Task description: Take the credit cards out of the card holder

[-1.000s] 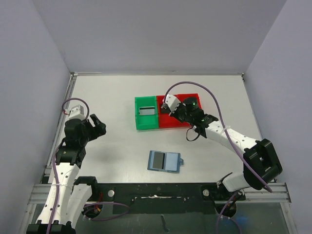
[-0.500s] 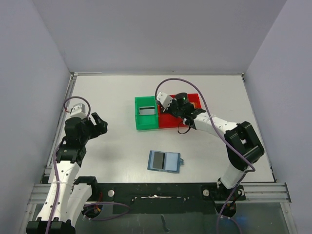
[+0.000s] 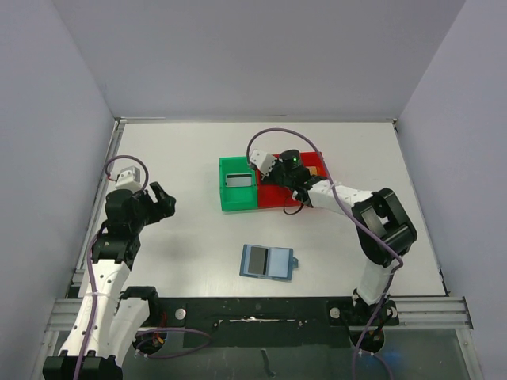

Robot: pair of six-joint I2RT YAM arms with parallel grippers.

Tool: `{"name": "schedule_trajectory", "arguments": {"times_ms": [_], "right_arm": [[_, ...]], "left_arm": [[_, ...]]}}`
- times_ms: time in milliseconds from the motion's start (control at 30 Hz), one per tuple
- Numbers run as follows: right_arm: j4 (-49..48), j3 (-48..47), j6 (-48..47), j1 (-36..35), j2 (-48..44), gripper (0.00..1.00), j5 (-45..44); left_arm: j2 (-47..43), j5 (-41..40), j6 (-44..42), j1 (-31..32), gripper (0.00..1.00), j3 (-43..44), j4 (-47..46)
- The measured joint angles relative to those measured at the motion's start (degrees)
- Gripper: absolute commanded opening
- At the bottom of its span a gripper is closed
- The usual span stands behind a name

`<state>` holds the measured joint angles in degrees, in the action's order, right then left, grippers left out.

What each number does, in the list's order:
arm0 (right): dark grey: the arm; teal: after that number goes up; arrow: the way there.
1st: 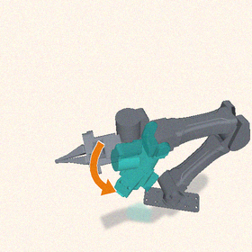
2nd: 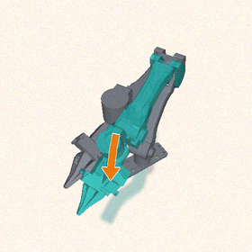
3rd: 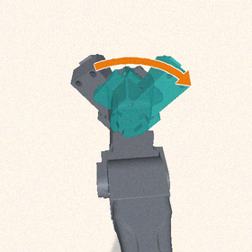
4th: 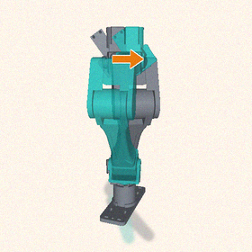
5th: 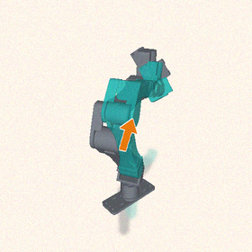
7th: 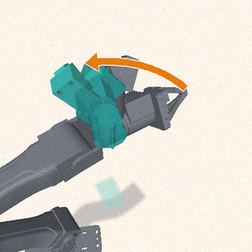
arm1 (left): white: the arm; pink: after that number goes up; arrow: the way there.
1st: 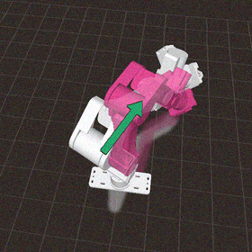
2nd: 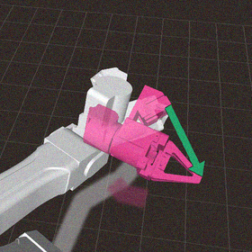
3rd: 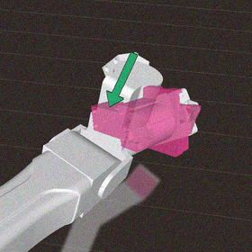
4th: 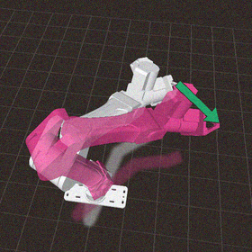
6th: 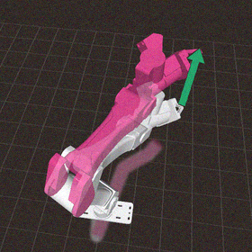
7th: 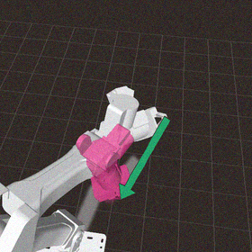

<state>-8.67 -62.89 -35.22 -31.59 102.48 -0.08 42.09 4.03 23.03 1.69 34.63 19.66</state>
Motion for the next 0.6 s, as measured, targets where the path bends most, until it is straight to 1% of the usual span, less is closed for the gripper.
{"name": "schedule_trajectory", "arguments": {"times_ms": [200,433,600], "right_arm": [[-0.13,-0.09,-2.75,0.07,2.62,0.0,-0.02],[2.12,-3.8,-6.32,0.02,5.09,0.0,-0.33],[2.67,-4.7,-9.79,0.02,6.12,0.01,-0.39]], "left_arm": [[0.7,1.14,-0.44,-0.04,0.75,0.0,-0.15],[4.39,3.37,-1.36,-1.11,0.75,0.02,0.24],[4.81,4.92,-1.84,-1.29,0.75,0.02,0.5]]}}
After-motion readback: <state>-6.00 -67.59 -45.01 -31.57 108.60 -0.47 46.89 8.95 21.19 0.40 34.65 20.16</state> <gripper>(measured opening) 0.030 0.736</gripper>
